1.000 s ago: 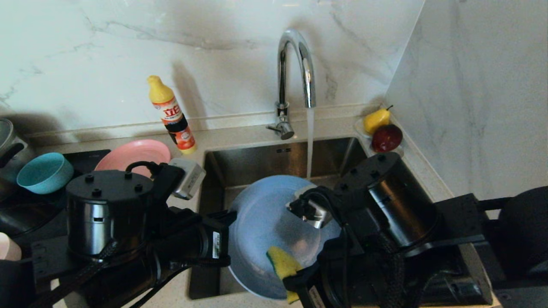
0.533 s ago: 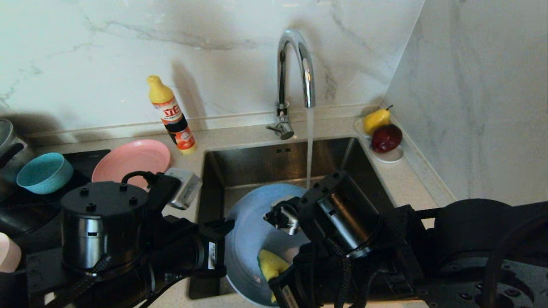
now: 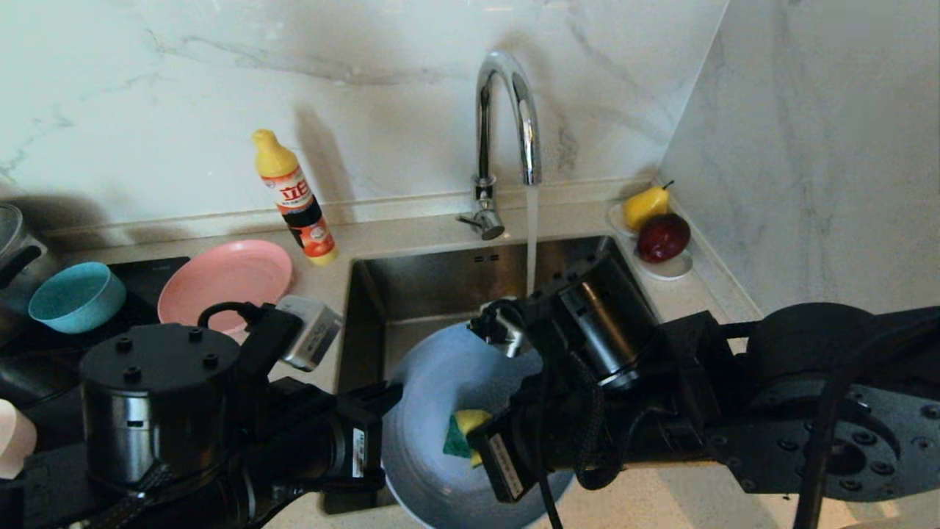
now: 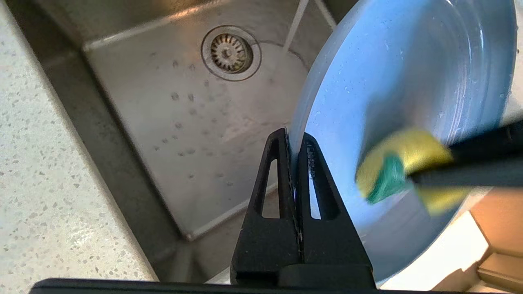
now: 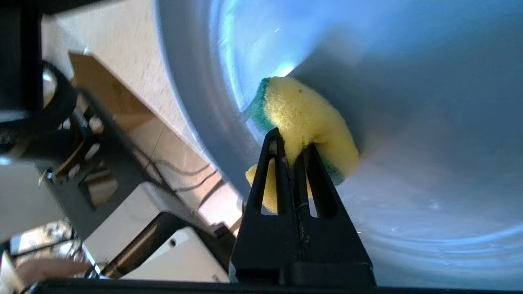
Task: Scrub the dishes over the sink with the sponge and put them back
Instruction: Wipe the plate
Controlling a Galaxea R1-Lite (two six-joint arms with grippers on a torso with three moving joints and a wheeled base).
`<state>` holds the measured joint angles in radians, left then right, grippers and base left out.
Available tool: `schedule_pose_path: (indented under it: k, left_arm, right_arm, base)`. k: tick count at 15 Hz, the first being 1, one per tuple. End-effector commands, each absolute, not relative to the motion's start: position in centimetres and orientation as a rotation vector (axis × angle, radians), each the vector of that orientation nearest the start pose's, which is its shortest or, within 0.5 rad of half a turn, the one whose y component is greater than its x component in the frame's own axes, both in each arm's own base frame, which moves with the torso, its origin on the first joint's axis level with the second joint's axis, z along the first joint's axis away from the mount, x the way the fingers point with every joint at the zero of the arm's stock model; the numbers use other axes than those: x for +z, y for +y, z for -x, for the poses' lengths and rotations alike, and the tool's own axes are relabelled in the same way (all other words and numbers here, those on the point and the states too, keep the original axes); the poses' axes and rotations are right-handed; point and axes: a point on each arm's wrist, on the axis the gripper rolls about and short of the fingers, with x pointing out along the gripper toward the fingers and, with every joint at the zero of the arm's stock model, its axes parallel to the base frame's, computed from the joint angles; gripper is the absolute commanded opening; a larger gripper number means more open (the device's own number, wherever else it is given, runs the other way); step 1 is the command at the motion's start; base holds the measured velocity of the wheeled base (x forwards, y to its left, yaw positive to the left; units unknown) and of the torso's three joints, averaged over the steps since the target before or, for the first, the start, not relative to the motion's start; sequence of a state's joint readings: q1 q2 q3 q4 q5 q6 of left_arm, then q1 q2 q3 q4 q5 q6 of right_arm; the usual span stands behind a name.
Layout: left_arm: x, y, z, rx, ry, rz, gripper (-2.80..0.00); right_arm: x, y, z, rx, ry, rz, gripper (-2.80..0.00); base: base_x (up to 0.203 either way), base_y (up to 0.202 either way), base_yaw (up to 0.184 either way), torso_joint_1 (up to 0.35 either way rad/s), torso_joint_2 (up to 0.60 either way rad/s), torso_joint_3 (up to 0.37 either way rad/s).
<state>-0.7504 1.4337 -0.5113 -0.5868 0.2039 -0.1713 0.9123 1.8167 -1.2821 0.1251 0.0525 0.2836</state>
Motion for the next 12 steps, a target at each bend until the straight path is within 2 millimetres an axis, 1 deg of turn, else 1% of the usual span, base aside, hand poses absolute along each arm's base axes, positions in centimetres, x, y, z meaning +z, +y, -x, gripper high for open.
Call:
schedule_pose_path:
  k: [1, 3, 6, 7, 8, 12]
  left_arm:
    - [17.2, -14.7, -16.2, -0.519, 0.337, 0.020, -2.80]
    - [17.1, -14.4, -15.7, -0.525, 0.338, 0.022, -2.80]
    - [17.1, -14.4, -15.6, -0.524, 0.339, 0.023, -2.80]
    - [17.1, -14.4, -15.6, -0.524, 0.339, 0.023, -2.80]
    - [17.1, -14.4, -15.6, -0.524, 0.337, 0.024, -2.80]
    - [17.1, -14.3, -15.5, -0.524, 0.339, 0.023, -2.80]
  right_arm:
    - [21.4, 26.2, -21.4, 0.801, 0.713, 0.009, -2.80]
    - [22.0, 25.7, -21.8, 0.786, 0.695, -0.005, -2.80]
    - [23.3, 25.1, -21.8, 0.785, 0.659, -0.025, -2.80]
    - [24.2, 25.0, -21.7, 0.792, 0.628, -0.038, -2.80]
    - [24.7, 25.0, -21.8, 0.795, 0.615, -0.042, -2.80]
    - [24.0, 26.1, -22.3, 0.804, 0.626, -0.031, -2.80]
  base:
    - [0.000, 0.000, 0.000, 0.000, 0.00, 0.000]
    - [0.000, 0.000, 0.000, 0.000, 0.00, 0.000]
    - [0.000, 0.000, 0.000, 0.000, 0.00, 0.000]
    - [0.000, 0.000, 0.000, 0.000, 0.00, 0.000]
    - [0.000, 0.000, 0.000, 0.000, 0.00, 0.000]
    - [0.000, 0.000, 0.000, 0.000, 0.00, 0.000]
